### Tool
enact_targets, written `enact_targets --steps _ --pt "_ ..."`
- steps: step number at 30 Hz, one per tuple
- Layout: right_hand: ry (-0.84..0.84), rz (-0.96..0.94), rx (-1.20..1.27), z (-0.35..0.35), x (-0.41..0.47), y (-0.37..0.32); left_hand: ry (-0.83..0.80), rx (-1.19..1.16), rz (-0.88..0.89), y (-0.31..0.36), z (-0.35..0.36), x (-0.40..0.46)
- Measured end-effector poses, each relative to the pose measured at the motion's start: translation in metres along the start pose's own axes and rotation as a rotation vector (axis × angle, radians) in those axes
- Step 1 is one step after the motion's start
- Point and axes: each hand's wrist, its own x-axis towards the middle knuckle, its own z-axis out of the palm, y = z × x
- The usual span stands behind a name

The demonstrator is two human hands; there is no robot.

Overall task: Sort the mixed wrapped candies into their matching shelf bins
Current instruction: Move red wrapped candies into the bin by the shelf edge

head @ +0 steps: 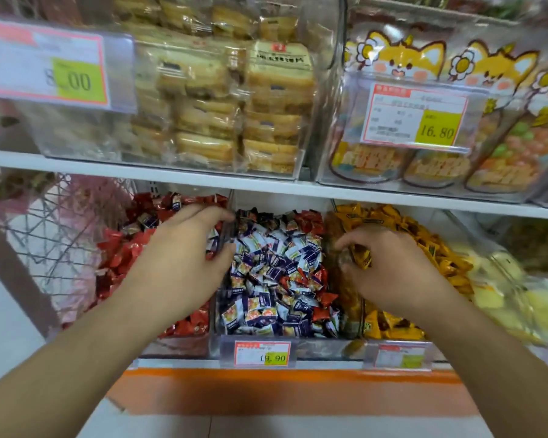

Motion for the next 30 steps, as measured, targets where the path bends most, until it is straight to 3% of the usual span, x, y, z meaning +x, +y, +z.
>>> enact_targets --steps 5,10,15,30 --pt "-0.042 0.056 0.04 -0.011 0.0 0.007 -0.193 -0.103 0.078 0.032 0.033 0.026" --pt "-0.053 0.063 0.061 -0.01 0.002 0.016 -0.219 -0.012 0.132 0.058 0.079 0.086" --pt "-0.033 0.007 0.079 -0.006 0.0 0.028 -0.324 -0.071 0.061 0.066 0.124 0.129" --pt "-0.004 -0.045 0.086 -0.001 0.0 0.026 -0.09 0.034 0.143 0.057 0.139 0.134"
